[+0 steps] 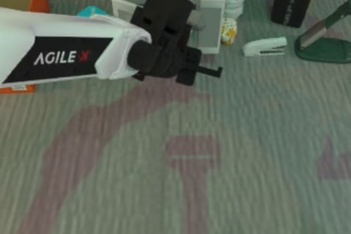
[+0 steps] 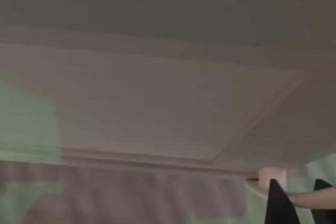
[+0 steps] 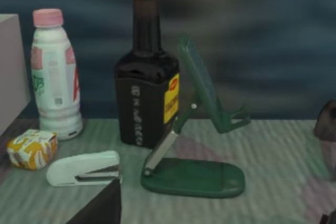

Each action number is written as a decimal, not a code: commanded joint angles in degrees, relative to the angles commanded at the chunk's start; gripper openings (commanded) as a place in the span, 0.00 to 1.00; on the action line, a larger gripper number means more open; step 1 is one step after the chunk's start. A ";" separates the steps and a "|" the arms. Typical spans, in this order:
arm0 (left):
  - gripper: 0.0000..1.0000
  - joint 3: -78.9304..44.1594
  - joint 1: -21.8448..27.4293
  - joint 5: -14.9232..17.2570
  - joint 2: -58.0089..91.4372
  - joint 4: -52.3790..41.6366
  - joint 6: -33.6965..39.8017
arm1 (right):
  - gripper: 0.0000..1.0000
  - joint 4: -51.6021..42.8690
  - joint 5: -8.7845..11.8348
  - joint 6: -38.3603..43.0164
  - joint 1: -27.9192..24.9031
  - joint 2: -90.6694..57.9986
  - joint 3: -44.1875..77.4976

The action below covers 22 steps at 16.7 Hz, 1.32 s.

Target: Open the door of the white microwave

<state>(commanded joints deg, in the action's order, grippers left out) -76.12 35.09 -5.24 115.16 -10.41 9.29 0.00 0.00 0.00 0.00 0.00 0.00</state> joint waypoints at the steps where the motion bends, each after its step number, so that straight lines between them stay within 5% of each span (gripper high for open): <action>1: 0.00 0.45 -0.21 0.27 -0.25 0.13 -0.51 | 1.00 0.00 0.00 0.00 0.00 0.00 0.00; 22: 0.00 2.15 -1.19 1.53 -1.46 0.93 -2.68 | 1.00 0.00 0.00 0.00 0.00 0.00 0.00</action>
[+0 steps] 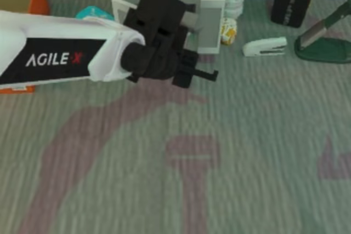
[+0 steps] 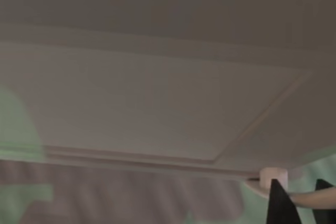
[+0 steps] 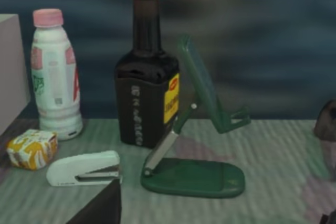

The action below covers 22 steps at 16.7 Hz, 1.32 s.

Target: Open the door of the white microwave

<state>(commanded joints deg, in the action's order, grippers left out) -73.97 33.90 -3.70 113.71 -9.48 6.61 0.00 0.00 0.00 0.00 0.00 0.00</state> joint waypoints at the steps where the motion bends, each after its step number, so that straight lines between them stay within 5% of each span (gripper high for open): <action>1: 0.00 0.00 0.00 0.00 0.00 0.00 0.00 | 1.00 0.00 0.00 0.00 0.00 0.00 0.00; 22: 0.00 2.07 -0.88 2.29 -1.41 0.77 -2.67 | 1.00 0.00 0.00 0.00 0.00 0.00 0.00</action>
